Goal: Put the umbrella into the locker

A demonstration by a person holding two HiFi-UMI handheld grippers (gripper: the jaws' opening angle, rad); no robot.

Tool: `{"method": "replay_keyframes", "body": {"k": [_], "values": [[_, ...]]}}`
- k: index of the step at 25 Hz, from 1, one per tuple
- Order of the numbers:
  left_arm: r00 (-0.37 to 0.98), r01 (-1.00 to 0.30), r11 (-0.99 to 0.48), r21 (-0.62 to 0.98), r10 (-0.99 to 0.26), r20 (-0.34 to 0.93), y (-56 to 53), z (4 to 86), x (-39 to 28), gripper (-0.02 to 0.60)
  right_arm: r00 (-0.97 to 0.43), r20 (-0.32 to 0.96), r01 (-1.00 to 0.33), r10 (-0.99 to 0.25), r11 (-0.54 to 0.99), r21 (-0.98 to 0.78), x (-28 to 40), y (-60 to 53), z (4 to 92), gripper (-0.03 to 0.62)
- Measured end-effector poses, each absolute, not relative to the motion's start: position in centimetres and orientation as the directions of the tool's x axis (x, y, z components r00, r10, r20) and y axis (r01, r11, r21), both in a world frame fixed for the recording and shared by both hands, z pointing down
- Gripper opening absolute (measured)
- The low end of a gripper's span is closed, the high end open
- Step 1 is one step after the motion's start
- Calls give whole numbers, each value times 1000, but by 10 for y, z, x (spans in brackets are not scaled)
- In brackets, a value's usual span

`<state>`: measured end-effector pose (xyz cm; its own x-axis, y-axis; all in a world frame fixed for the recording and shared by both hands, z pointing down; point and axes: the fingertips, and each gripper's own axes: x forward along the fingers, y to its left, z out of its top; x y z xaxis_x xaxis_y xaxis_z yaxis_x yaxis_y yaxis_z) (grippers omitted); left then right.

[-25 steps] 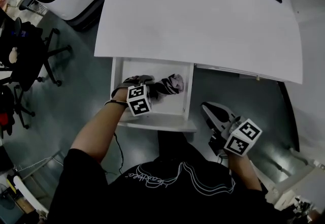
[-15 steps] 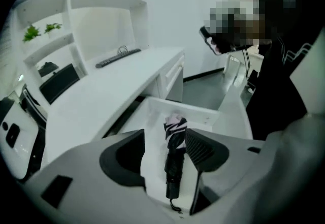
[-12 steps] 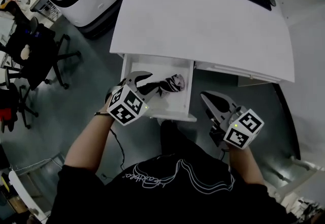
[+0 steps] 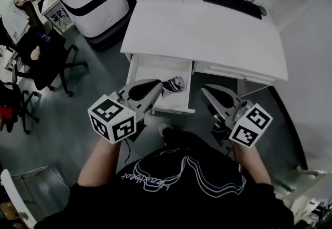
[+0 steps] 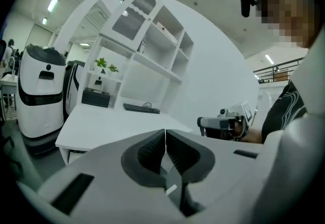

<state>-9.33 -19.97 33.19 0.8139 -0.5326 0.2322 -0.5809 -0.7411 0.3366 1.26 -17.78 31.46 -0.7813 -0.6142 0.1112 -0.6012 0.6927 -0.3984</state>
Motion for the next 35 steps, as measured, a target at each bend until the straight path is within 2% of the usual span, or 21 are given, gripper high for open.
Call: {"method": "replay_keyframes", "body": {"k": [7,14,35], "values": [[828,-549,-752,365,-549,115,-145,280,-78,6,-781,56,-600,-622,723,-343,9,-132,280,5],[850,-508,-778,370,-521,71,-115,277,-66,6,-720,92,-677,-687,669,-306,24,-112,288,5],[873,-474,-780,409,-477,101,-85,300,-52,6,-717,153,-687,-680,652,-321,21,-85,307,5]]}}
